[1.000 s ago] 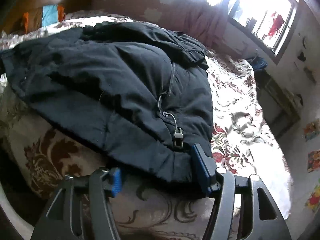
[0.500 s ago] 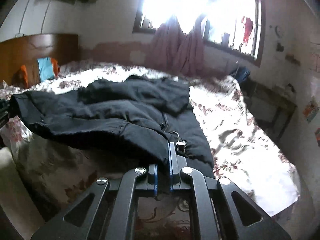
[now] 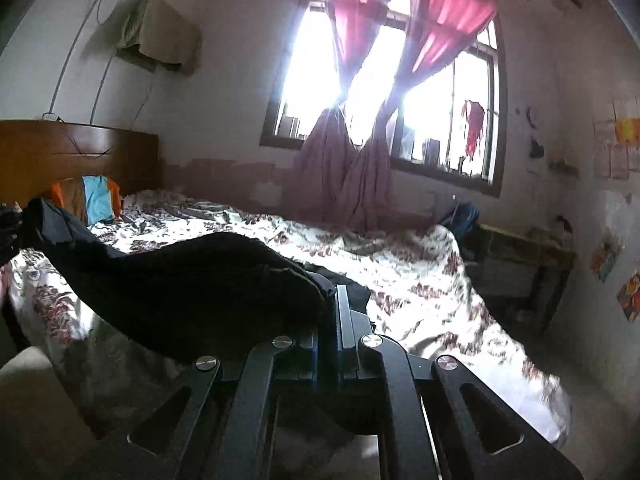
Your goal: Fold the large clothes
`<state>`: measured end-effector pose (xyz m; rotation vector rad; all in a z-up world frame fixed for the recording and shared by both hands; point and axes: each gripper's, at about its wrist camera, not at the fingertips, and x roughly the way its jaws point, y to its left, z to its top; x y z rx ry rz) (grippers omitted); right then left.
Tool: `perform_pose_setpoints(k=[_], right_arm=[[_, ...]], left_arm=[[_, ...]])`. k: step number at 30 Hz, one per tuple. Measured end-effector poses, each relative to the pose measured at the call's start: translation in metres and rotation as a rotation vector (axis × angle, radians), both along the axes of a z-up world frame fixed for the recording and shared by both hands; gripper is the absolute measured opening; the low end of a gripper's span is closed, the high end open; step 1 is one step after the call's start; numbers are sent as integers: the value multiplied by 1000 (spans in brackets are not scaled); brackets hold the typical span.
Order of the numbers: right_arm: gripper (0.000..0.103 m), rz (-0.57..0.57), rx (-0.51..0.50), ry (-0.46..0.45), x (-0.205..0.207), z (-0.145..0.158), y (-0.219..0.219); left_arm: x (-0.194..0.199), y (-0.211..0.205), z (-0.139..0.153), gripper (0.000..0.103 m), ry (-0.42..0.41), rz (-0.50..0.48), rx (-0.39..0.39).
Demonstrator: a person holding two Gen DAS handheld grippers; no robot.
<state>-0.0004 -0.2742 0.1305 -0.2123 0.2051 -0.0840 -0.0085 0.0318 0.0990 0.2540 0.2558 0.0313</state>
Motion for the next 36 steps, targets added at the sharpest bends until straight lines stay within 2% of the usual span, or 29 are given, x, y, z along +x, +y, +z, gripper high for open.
perform_pose_setpoints(k=[5, 13, 19, 23, 29, 36], right_arm=[[5, 0, -20, 2, 48, 9, -5], [5, -4, 21, 2, 139, 12, -18], [5, 10, 49, 59, 244, 7, -31], [5, 9, 63, 103, 312, -1, -32], [5, -14, -30, 152, 413, -24, -13], [5, -32, -58, 227, 490, -55, 5]], left_arm=[[25, -4, 12, 5, -23, -6, 19], [105, -12, 26, 5, -13, -24, 18], [178, -18, 31, 5, -16, -30, 68], [239, -17, 26, 5, 26, -29, 66], [329, -15, 8, 5, 110, -3, 70], [425, -8, -34, 5, 252, 37, 15]])
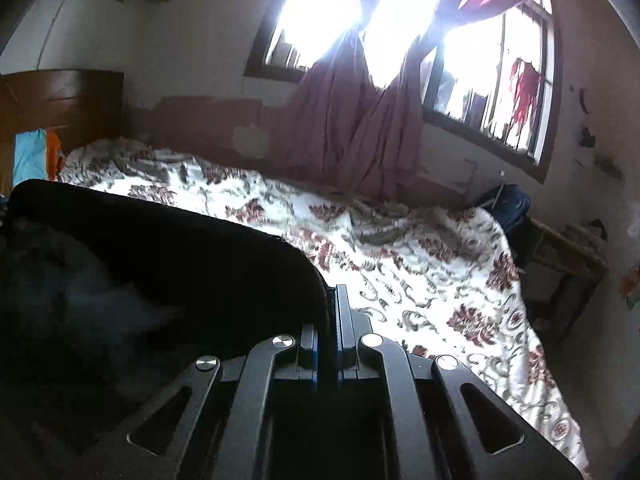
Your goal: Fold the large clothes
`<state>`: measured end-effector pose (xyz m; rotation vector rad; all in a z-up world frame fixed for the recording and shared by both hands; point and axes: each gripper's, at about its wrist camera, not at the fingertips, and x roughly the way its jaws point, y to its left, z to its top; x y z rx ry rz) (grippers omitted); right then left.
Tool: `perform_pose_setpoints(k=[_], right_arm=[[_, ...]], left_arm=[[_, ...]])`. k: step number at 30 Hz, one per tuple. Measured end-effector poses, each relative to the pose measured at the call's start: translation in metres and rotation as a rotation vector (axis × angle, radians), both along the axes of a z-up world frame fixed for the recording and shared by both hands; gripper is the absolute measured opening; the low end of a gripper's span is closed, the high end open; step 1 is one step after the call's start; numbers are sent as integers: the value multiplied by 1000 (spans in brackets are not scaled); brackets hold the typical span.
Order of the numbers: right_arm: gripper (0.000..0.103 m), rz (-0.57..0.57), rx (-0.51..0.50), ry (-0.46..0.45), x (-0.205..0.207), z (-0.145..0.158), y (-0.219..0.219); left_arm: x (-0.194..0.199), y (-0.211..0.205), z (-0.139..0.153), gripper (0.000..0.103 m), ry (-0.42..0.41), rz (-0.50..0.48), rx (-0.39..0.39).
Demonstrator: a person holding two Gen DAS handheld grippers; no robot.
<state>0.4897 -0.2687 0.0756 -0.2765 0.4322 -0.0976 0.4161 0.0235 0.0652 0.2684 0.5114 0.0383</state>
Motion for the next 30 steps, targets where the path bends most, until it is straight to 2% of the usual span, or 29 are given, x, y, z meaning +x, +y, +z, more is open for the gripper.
perform_pose_setpoints(k=[4, 8, 14, 16, 17, 18, 19, 20, 22, 24, 26, 30], right_arm=[[5, -22, -4, 58, 26, -23, 4], [6, -35, -14, 88, 25, -34, 7], [8, 20, 92, 100, 12, -28, -9], [12, 43, 152, 99, 5, -27, -18], [23, 44, 174, 100, 4, -26, -23], [47, 40, 198, 95, 0, -25, -29], [60, 34, 225, 77, -6, -21, -35], [76, 32, 244, 58, -12, -19, -39], [77, 46, 293, 18, -30, -11, -49], [77, 88, 312, 31, -42, -10, -53], [77, 146, 306, 56, -57, -13, -53], [77, 308, 308, 165, -82, -36, -47]], left_arm=[[32, 1, -28, 5, 65, 27, -41], [45, -1, -51, 6, 116, 32, -50], [46, 12, -45, 9, 124, -8, -142], [43, 15, -40, 16, 133, -3, -172], [42, 16, -36, 30, 150, 23, -184], [44, 16, -31, 48, 156, 49, -189], [41, 18, -26, 60, 146, 72, -201], [34, 20, -19, 79, 119, 88, -222], [24, 25, -6, 83, 63, 92, -267], [16, 25, 5, 85, 60, 62, -314], [10, 21, 8, 86, 72, 26, -333], [-13, 3, 1, 90, 102, -111, -356]])
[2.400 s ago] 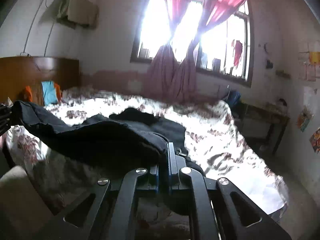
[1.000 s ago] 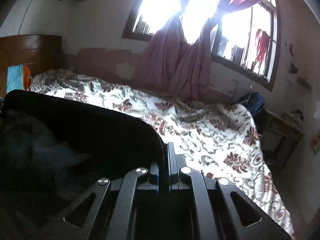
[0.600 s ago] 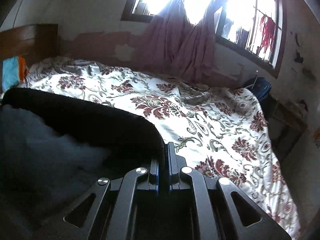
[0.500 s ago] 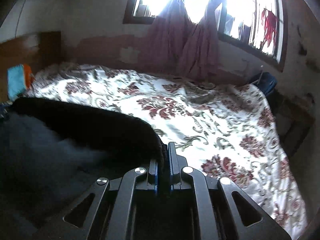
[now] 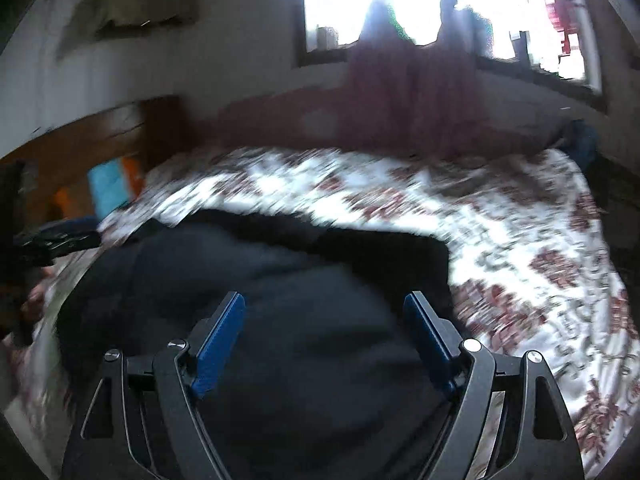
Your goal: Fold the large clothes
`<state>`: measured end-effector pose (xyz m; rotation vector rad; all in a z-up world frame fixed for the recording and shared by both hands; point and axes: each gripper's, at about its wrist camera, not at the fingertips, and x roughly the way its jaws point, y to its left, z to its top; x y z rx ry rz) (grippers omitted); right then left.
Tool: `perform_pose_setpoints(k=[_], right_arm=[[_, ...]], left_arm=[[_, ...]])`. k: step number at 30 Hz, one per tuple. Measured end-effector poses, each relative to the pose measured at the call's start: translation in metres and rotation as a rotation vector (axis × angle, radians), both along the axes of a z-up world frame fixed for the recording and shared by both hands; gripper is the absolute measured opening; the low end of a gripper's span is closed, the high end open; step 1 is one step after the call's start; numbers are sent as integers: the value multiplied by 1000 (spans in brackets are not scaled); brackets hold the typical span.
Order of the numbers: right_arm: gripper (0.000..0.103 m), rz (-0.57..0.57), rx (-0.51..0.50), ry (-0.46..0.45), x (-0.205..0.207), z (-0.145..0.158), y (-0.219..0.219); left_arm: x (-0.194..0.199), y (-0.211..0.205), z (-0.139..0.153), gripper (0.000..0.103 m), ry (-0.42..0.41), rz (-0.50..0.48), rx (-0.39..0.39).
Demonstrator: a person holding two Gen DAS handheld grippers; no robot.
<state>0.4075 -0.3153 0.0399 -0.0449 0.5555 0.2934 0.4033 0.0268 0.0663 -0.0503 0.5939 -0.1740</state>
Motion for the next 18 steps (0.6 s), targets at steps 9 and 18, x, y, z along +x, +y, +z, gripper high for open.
perform_pose_setpoints(k=[9, 18], right_arm=[[81, -58, -46, 49, 6, -45, 4], [83, -268, -64, 114, 68, -56, -21]], left_arm=[[-43, -36, -61, 94, 17, -183, 34], [17, -39, -67, 101, 12, -54, 14]])
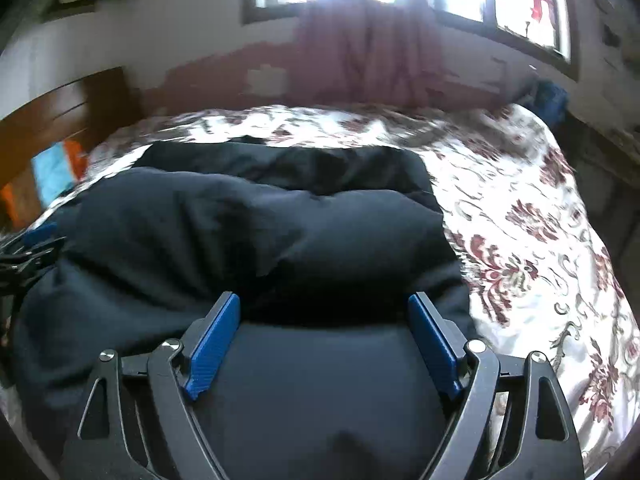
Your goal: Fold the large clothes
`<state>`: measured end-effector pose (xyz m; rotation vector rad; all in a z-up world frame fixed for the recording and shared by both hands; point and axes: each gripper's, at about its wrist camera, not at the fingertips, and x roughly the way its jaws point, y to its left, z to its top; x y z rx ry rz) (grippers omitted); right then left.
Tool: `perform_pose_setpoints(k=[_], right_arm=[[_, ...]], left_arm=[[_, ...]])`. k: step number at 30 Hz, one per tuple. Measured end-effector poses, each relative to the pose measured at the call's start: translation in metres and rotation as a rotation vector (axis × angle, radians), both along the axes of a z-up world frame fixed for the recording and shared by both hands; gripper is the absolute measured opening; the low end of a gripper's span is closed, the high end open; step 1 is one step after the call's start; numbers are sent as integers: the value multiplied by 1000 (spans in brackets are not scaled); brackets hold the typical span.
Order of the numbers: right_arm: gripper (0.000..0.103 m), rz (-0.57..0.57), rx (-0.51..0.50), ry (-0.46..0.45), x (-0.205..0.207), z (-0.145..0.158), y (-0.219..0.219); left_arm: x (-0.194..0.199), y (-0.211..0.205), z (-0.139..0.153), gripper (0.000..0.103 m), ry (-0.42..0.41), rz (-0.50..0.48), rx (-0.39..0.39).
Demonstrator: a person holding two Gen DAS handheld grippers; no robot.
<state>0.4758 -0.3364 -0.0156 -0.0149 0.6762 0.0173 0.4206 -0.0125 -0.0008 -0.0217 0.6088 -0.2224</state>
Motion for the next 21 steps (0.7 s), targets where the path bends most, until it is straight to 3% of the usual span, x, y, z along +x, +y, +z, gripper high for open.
perform_pose_setpoints(k=[8, 13, 21], right_arm=[[97, -68, 187, 77, 41, -30, -38], [101, -80, 270, 100, 48, -47, -49], [101, -79, 285, 76, 43, -52, -48]], left_arm=[[59, 24, -21, 103, 130, 74, -136], [69, 16, -31, 103, 140, 58, -125], [72, 16, -35, 103, 133, 50, -141]])
